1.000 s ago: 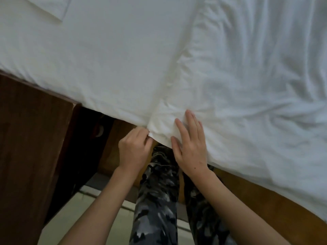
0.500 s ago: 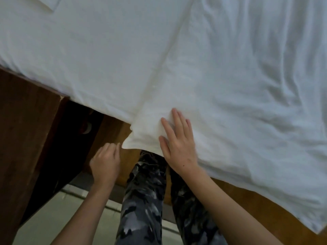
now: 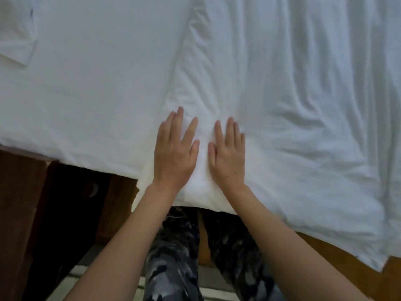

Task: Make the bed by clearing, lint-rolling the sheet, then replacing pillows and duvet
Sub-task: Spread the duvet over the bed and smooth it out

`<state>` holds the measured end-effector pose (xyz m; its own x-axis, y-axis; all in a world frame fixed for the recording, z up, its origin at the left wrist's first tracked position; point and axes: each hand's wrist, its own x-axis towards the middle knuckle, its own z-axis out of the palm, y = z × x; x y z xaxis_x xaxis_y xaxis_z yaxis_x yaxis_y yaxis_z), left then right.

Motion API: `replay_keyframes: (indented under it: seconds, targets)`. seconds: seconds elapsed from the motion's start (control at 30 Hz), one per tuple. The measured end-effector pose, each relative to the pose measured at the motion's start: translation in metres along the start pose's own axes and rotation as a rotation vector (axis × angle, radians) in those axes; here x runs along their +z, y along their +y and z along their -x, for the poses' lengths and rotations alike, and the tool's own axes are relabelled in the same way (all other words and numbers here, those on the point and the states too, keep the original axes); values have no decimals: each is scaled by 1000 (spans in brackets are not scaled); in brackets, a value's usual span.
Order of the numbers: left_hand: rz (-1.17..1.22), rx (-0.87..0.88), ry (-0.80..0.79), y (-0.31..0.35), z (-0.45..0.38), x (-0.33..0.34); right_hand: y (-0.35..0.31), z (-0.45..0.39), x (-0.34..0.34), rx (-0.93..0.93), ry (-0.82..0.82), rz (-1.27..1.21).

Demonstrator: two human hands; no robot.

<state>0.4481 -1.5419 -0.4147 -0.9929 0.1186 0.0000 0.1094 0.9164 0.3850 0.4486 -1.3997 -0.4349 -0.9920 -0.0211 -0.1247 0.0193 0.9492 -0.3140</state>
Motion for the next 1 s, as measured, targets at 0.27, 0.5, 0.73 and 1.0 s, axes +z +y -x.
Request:
replay_keyframes:
  seconds: [0.27,0.5,0.73,1.0]
  targets:
    - [-188,-134,-128,-6,9,26,28,34,-15,-246,-187,-56]
    - [-107,-338,12,54,-67,26,93,-43,-58,-262,-118,-180]
    - [-197,-229,47,117,-255,89,234,-195,-91,-535,-144,25]
    - [-186,-164,-2,183,-357,135,346,-287,-118,-220,-133,156]
